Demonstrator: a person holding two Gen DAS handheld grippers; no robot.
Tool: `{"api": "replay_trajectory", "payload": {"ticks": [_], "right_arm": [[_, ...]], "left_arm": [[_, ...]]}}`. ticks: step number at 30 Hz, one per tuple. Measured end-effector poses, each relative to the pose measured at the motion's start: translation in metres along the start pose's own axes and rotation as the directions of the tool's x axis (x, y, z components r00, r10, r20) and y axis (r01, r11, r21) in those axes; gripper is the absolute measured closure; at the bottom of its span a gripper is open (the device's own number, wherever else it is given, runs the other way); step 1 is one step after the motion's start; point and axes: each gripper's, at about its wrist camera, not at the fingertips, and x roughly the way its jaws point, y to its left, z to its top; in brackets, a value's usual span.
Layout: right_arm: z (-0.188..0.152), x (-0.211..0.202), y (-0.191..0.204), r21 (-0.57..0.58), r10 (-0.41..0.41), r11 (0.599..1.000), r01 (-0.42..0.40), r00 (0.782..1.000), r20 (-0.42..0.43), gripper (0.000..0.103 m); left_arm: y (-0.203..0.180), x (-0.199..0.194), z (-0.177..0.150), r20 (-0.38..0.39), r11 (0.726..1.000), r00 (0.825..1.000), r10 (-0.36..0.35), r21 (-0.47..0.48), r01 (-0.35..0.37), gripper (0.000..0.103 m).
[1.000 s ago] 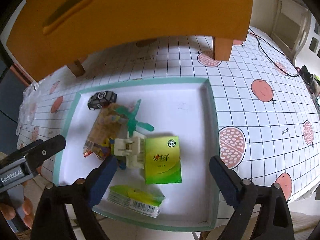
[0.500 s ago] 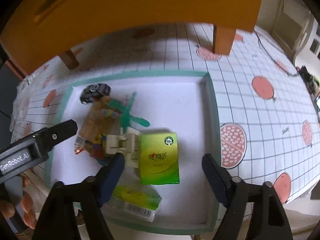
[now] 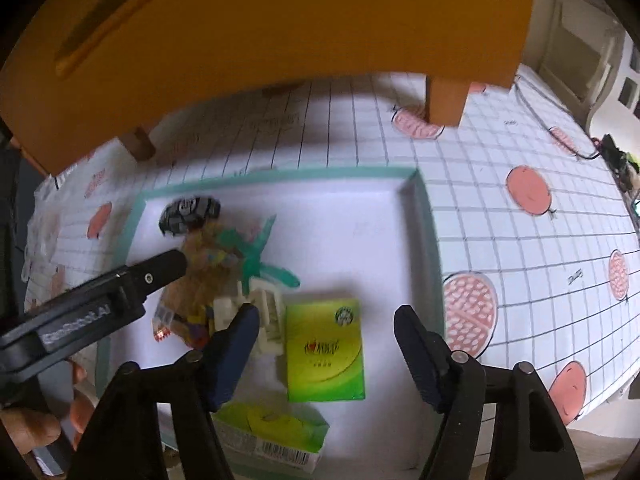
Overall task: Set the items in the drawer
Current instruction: 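Grasp the green tissue pack with the right tool while the left tool closes on the snack packet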
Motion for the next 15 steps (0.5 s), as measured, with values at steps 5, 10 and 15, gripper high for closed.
{"api": "replay_trajectory", "payload": {"ticks": [5,10,15], "right_arm": [[-0.001,0.003,-0.006,0.012,-0.021,1.000,0.021,1.000,-0.013,0.031],[-0.011,0.018,-0.006,0.002,-0.018,1.000,0.018,0.996,-0.086,0.037],[-0.017,0.027,-0.002,-0.015,-0.038,0.999,0.036,0.991,-0.127,0.041]], "left_arm": [[0.008,-0.001,0.003,0.000,0.998,1.000,-0.031,-0.046,0.031,0.035],[-0.002,0.003,0.004,-0.013,0.999,0.999,-0.052,-0.003,0.052,0.042],[-0.009,0.011,0.010,-0.021,0.998,0.998,-0.062,0.028,0.062,0.055]]}}
